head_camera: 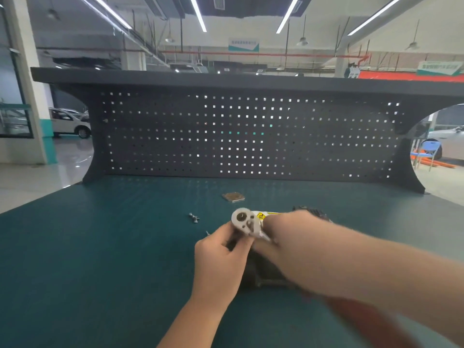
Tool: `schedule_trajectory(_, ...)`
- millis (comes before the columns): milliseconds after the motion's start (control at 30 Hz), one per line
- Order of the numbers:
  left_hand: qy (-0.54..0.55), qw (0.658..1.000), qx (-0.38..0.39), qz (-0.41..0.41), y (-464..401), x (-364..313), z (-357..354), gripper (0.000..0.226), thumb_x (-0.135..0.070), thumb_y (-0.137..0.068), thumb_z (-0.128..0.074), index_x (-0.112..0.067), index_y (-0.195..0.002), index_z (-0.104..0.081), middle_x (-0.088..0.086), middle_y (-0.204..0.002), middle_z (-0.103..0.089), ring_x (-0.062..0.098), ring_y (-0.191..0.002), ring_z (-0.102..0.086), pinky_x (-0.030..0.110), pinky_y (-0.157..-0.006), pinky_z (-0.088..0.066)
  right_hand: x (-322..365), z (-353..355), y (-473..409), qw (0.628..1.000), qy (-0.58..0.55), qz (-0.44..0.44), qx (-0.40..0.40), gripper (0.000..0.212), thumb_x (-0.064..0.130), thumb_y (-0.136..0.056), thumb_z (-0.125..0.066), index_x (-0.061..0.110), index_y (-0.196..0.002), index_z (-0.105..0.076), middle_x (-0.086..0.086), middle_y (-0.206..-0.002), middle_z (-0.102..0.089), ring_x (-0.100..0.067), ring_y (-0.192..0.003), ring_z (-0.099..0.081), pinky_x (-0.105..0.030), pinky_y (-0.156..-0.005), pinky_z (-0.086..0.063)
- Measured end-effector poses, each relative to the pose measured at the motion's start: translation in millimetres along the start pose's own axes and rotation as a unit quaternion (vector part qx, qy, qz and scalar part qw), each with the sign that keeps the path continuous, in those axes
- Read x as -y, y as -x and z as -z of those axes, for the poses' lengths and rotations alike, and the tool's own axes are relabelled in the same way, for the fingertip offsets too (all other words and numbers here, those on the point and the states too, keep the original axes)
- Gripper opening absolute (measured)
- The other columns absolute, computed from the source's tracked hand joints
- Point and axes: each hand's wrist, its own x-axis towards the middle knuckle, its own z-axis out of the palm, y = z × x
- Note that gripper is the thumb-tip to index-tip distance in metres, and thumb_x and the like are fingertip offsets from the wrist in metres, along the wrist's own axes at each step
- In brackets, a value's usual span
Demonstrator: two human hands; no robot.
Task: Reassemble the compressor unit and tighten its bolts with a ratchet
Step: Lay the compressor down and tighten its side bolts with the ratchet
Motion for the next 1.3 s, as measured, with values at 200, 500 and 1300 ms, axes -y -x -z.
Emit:
schedule_trajectory(200, -0.007, 1.000, 0.027, -0.003, -1.4, 0.8, 3.8, 0.021, -0.019, -0.084, -0.064, -0.037, -0.083, -0.075, -0.012, -0.067, -0.070, 0.004, -0.060, -0.050, 0.021, -0.057, -0.043, 13.2, -11.6, 4.0, 0.953, -0.275, -0.119, 0.039, 0.038, 0.035, -0.101, -0.038, 0.016, -0.069, -0.043, 0.004, -0.045, -0.050, -0.004, -0.032, -0.046, -0.017, -0.034, -0.038)
schedule_trajectory(500, -0.093, 0.994, 0.036, -0.053, -3.2, 4.2, 4.6, 0.040, -0.022, -0.083, -0.076, -0.058, -0.095, -0.066, -0.023, -0.089, -0.073, 0.000, -0.087, -0.068, 0.018, -0.079, -0.053, -13.7, -13.7, 12.3, 0.919, -0.351, -0.180, 0.017, 0.038, 0.041, -0.096, -0.050, 0.017, -0.066, -0.048, 0.009, -0.033, -0.035, -0.014, -0.031, -0.034, -0.019, -0.035, -0.032)
schedule_trajectory(1300, -0.120, 0.989, 0.002, -0.083, -0.5, 4.8, 4.7, 0.036, -0.030, -0.078, -0.068, -0.049, -0.107, -0.058, -0.030, -0.094, -0.068, -0.004, -0.085, -0.066, 0.008, -0.074, -0.049, -14.3, -17.4, 17.5, 0.884, -0.437, -0.161, 0.039, 0.038, 0.040, -0.095, -0.050, 0.024, -0.062, -0.043, 0.006, -0.043, -0.031, -0.015, -0.035, -0.026, -0.018, -0.036, -0.027)
